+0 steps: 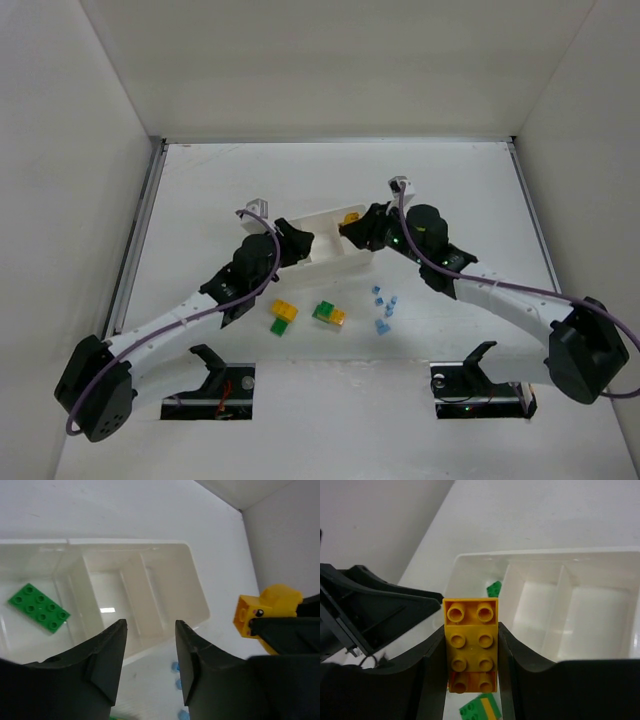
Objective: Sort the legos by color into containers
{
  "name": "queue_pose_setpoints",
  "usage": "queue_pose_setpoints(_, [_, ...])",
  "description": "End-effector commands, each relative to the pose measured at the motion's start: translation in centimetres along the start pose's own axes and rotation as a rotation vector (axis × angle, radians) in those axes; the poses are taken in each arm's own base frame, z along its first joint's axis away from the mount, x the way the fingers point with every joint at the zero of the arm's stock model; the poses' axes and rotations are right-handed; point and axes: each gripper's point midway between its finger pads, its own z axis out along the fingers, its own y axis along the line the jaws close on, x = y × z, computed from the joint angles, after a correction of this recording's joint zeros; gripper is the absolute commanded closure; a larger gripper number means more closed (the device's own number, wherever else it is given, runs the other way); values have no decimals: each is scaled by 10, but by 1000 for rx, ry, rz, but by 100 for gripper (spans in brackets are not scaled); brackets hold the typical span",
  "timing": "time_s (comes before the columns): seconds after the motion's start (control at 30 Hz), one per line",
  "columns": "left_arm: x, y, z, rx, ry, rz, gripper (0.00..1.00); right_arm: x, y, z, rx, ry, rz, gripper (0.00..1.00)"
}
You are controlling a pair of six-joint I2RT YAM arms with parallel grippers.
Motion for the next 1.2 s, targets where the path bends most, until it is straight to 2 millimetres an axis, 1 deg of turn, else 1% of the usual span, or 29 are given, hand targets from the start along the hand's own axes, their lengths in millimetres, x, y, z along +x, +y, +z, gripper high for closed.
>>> queue_pose_setpoints(0.0, [-16, -54, -2, 162, -25, -151, 56, -13, 31, 2, -167, -40, 85, 78])
queue_pose_setpoints(0.1, [-14, -65, -3, 216, -29, -274, 49, -13, 33, 4, -200, -30, 148, 77])
queue_pose_setpoints(0.2, [-15, -70, -5, 277, -53, -353, 48, -15, 30, 7, -210, -27, 239, 76])
queue_pose_setpoints(0.33, [-16, -70, -7, 311, -66, -401, 48, -21, 25, 9, -229, -32, 358, 76])
queue_pose_setpoints(0.43, [-20, -72, -8, 319, -68, -461, 45, -21, 31, 11, -285, -27, 386, 74])
queue_pose_setpoints(0.5, [-21, -76, -7, 326, -62, -501, 40, -19, 33, 13, -309, -30, 361, 74])
queue_pose_setpoints(0.57, [-21, -76, -7, 321, -45, -554, 38, -17, 30, 15, -318, -45, 303, 74])
queue_pose_setpoints(0.63, [-21, -72, -8, 314, -27, -630, 38, -13, 27, 16, -317, -53, 244, 75])
queue_pose_setpoints(0.7, [-20, -65, -6, 290, 1, -709, 37, -7, 26, 18, -312, -62, 185, 75])
queue_pose_setpoints(0.8, [-10, -53, 0, 239, 95, -810, 35, -1, 32, 19, -323, -82, 114, 75])
queue_pose_setpoints(0.9, [-2, -49, 4, 226, 179, -889, 33, 4, 43, 18, -360, -111, 46, 75])
queue_pose_setpoints(1.0, [-1, -53, 2, 252, 238, -936, 32, 6, 48, 19, -383, -134, 12, 75])
queue_pose_setpoints(1.17, [2, -61, 0, 291, 319, -980, 33, 12, 43, 27, -372, -122, -21, 75])
